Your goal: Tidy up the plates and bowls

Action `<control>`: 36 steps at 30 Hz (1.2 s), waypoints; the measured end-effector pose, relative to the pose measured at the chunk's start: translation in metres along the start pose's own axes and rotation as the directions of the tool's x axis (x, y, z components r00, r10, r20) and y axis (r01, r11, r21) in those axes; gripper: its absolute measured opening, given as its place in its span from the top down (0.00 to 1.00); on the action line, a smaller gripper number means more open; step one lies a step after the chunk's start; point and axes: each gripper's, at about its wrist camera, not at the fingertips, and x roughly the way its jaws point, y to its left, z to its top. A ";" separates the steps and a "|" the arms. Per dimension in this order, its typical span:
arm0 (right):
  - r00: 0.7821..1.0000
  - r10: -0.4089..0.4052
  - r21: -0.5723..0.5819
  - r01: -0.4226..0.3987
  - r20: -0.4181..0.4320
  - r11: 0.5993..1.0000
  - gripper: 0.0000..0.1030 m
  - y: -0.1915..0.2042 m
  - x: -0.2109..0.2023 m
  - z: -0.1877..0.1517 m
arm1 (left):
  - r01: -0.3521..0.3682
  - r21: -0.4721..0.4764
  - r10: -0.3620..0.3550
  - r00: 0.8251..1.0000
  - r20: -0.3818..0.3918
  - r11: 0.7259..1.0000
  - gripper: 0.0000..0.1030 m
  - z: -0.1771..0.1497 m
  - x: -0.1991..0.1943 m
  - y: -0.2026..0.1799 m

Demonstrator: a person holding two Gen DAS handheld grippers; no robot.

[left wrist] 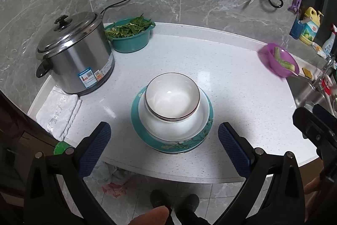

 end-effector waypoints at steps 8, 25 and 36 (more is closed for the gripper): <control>1.000 -0.024 -0.026 0.024 0.000 0.999 0.00 0.006 -0.002 -0.001 | -0.004 0.001 0.004 1.000 0.008 1.000 0.00 -0.003 -0.005 0.001; 0.998 -0.068 -0.031 0.067 -0.017 0.997 0.00 0.007 0.007 -0.006 | -0.019 -0.002 0.019 1.000 0.022 1.000 0.00 -0.002 -0.013 0.001; 0.998 -0.063 -0.042 0.062 -0.022 0.997 0.00 0.005 0.008 -0.001 | -0.020 0.001 0.020 1.000 0.024 1.000 0.00 -0.001 -0.015 -0.004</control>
